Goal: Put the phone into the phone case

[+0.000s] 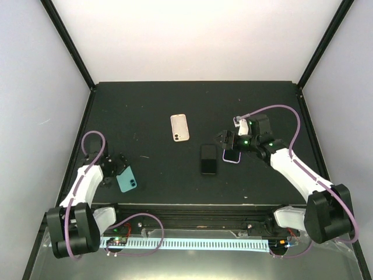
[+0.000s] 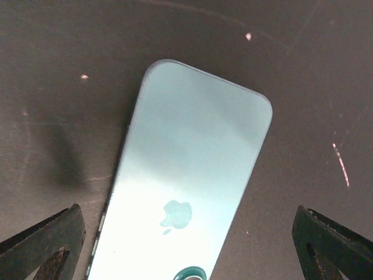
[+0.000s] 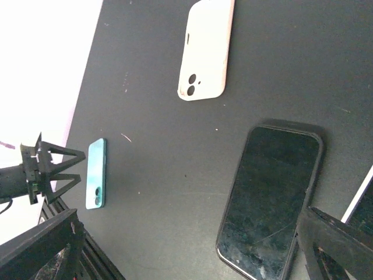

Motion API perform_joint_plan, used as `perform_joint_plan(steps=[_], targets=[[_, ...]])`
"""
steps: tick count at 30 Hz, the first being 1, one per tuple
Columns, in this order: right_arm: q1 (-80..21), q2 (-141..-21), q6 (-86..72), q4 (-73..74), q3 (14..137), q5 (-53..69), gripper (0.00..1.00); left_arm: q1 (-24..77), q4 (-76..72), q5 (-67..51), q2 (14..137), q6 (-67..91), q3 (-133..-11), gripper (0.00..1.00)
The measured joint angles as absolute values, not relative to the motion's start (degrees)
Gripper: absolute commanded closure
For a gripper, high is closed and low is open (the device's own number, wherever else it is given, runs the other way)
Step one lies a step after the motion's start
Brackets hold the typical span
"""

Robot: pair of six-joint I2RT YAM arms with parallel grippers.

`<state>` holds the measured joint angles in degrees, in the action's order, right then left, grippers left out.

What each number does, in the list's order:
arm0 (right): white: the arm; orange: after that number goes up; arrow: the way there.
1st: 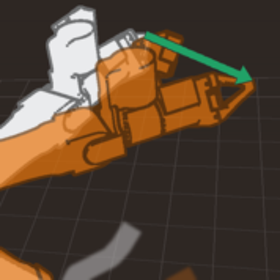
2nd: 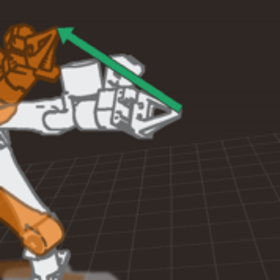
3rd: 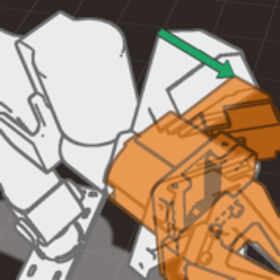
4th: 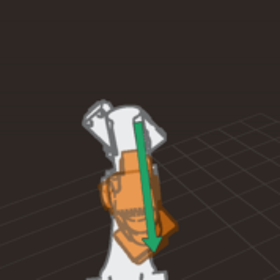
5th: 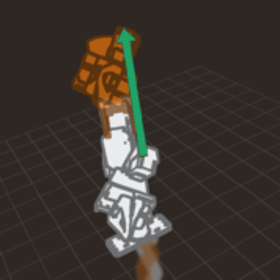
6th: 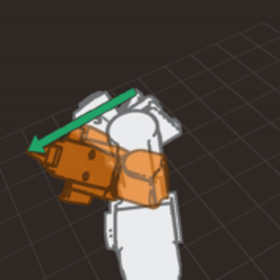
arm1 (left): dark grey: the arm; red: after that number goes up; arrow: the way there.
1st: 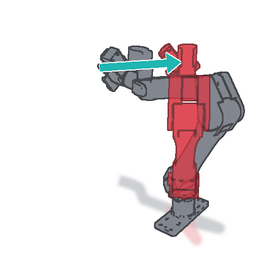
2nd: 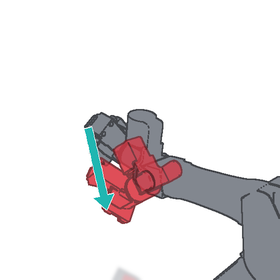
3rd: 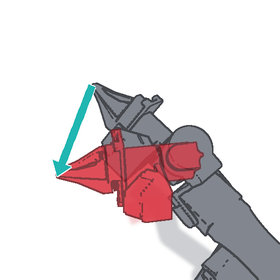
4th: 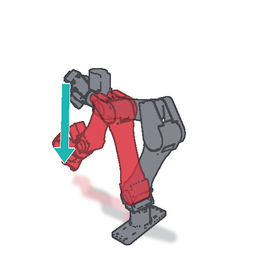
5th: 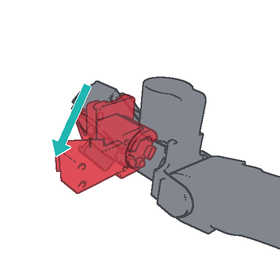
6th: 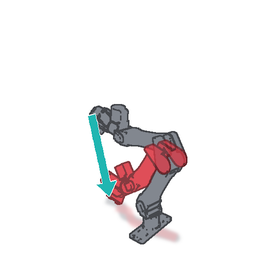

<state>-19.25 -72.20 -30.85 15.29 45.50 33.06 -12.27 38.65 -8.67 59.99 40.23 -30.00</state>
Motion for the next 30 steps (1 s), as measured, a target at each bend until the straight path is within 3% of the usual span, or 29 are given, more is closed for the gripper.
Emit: perform_joint_plan(steps=[7, 30], targets=[[-19.35, -71.13, -31.27, 15.29, 45.52, 33.08, 0.00, -8.88, 40.29, -6.42, 67.90, 39.27, -32.88, 0.01], [-19.57, -70.37, -31.22, 15.62, 45.89, 33.08, 0.00, 4.56, 39.33, -0.25, 77.78, 41.71, -37.28, 0.01]])
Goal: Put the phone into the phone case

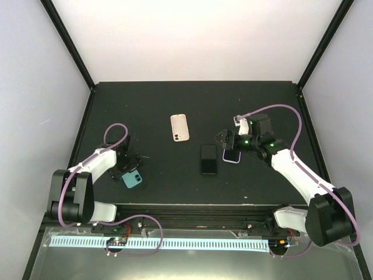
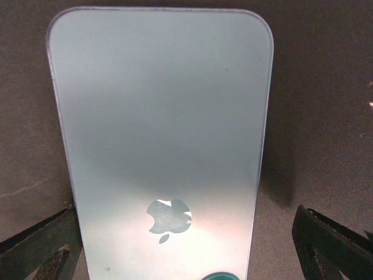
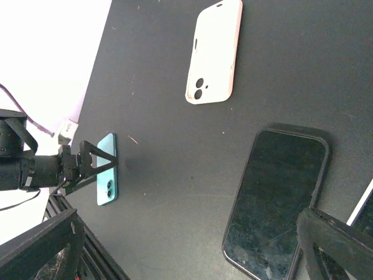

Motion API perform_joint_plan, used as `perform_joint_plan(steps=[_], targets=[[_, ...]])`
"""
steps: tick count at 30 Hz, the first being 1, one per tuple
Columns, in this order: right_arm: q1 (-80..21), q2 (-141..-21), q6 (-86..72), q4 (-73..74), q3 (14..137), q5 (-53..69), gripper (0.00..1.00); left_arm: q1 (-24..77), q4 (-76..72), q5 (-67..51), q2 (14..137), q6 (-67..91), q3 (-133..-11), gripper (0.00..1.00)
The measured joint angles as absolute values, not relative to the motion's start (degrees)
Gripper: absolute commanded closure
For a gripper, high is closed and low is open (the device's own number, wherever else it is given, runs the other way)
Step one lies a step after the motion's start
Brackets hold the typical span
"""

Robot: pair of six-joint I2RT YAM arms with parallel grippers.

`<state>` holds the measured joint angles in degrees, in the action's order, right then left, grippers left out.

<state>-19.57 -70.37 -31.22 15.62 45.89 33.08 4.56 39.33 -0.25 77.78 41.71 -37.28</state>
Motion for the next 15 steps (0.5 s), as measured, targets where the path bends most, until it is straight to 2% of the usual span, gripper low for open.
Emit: perform_joint_plan(steps=[15], targets=[[-19.90, -68.93, -31.55, 15.88, 45.21, 32.93, 0.00, 6.70, 41.93, 2.11, 83.00, 46.09, -41.12, 0.05]])
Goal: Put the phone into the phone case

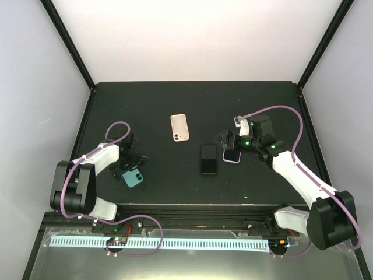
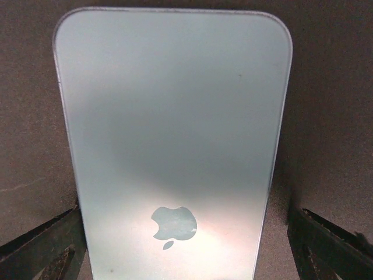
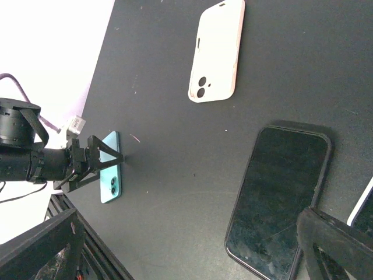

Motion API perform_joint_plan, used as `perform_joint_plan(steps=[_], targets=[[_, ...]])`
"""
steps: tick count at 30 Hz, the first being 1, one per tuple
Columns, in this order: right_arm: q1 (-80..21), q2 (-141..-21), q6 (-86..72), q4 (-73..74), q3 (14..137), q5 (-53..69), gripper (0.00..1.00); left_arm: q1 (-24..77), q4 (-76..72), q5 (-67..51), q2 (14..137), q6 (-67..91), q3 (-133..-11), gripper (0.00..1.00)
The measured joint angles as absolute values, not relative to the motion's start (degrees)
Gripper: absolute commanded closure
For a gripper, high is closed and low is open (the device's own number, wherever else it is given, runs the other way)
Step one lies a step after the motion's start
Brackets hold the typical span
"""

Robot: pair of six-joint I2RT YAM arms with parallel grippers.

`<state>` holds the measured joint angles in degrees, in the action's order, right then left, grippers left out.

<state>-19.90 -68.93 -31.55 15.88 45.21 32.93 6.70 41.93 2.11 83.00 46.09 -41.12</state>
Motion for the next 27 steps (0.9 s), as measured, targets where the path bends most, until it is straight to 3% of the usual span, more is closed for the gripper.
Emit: perform_joint_plan(steps=[9, 20, 27], targets=[[-19.92, -66.41, -31.64, 16.38, 43.99, 32.91, 0.00, 4.23, 41.69, 1.76, 83.20, 46.04, -41.12, 0.07], [-21.23, -63.81, -32.62, 16.05, 41.63, 32.95, 0.01, 4.08, 40.51, 1.87, 80.58, 45.08, -38.98, 0.28], [-26.17, -59.70, -36.93, 12.78, 35.38, 32.45, 0.08, 4.75, 37.91, -2.35, 76.05, 44.93, -35.86, 0.37]])
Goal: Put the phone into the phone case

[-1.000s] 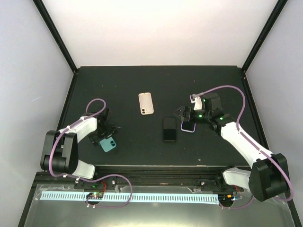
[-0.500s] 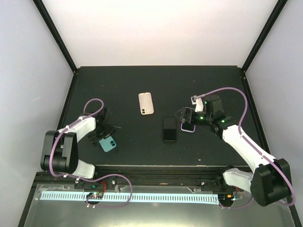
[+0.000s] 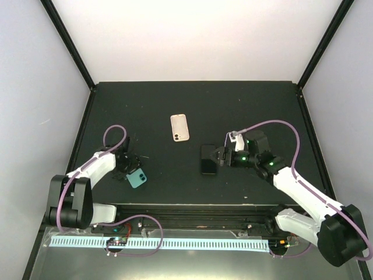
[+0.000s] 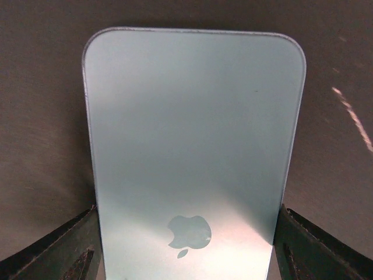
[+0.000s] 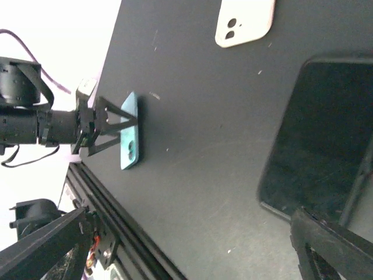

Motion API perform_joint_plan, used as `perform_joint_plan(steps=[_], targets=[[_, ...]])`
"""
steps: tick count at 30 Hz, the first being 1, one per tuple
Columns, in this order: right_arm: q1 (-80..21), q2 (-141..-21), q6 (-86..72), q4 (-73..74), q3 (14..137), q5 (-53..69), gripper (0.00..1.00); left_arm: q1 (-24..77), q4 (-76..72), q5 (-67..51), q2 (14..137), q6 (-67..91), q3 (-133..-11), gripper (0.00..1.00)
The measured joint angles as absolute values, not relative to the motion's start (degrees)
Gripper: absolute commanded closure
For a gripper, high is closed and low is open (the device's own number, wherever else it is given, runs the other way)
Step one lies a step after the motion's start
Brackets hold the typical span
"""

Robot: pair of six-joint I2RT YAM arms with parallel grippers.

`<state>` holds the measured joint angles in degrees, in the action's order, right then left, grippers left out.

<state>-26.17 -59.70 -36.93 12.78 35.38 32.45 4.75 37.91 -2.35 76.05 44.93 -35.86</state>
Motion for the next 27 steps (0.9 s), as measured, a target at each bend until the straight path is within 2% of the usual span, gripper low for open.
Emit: perform_joint_plan(steps=[4, 7, 13, 17, 27], targets=[[-32.67, -59.88, -39.20, 10.33, 33.80, 31.33, 0.12, 6.98, 34.46, -8.01, 74.35, 45.74, -34.52, 0.39], [-38.11, -61.58, -40.80, 7.01, 33.34, 30.20, 0.20, 9.96, 30.87, -13.45, 74.24, 47.11, -33.93, 0.39], [-45.30, -66.37, -44.36, -0.80, 31.16, 26.85, 0.51, 15.68, 24.12, -22.22, 74.26, 51.94, -31.83, 0.40], [-49.74, -71.13, -45.87, -6.26, 31.05, 25.21, 0.65, 20.05, 21.26, -25.30, 75.42, 55.07, -31.62, 0.40], [-51.94, -80.05, -46.28, -10.28, 34.50, 22.17, 0.68, 28.49, 17.78, -27.88, 77.71, 59.90, -33.50, 0.39]])
